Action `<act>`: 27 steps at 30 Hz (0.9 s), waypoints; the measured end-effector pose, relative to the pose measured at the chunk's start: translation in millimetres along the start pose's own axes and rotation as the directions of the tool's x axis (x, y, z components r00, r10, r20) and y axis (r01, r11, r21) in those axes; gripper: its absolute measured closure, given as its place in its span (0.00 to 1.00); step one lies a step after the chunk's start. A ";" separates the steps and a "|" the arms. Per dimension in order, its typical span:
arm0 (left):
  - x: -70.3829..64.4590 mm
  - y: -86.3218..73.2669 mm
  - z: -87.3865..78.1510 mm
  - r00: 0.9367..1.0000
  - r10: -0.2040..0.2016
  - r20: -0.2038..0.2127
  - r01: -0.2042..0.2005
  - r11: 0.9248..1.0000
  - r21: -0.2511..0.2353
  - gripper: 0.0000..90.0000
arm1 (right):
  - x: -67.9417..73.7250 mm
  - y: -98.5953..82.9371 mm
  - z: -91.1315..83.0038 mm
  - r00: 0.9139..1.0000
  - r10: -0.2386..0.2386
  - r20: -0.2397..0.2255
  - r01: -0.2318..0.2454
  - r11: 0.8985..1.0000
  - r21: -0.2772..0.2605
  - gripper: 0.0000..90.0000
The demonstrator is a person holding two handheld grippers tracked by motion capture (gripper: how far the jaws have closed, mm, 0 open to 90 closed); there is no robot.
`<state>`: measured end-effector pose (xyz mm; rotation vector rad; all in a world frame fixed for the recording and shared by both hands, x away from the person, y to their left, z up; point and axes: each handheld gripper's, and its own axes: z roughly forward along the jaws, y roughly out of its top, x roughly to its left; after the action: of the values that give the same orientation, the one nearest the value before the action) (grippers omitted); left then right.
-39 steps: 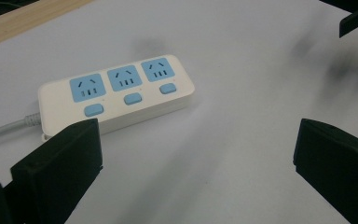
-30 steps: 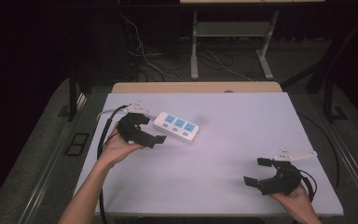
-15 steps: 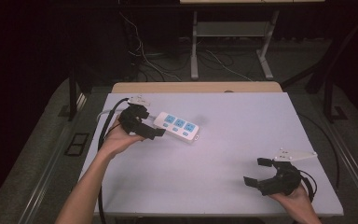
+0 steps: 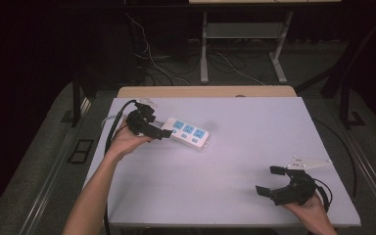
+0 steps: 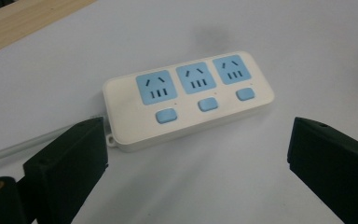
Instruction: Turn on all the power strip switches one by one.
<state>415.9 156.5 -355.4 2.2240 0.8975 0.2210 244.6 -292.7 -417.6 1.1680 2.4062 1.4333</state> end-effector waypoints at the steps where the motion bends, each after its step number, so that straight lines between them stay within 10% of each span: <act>1: 1.8 0.3 1.2 1.000 -0.011 -0.003 0.011 1.000 -0.006 0.06 | 0.1 0.0 0.2 1.000 0.001 0.001 -0.001 1.000 0.002 0.01; 11: 12.9 5.6 9.2 1.000 -0.025 -0.012 0.025 1.000 -0.007 0.22 | -1.3 -0.8 0.0 1.000 0.005 0.002 -0.005 1.000 0.002 0.01; 27: 17.1 8.2 26.2 1.000 -0.006 -0.016 0.005 0.999 -0.054 0.81 | -2.1 -1.0 -0.7 1.000 0.004 0.001 -0.004 1.000 0.005 0.01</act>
<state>443.4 149.0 -370.6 2.1728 0.8965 0.2575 245.2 -294.9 -418.6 1.1748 2.4097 1.4275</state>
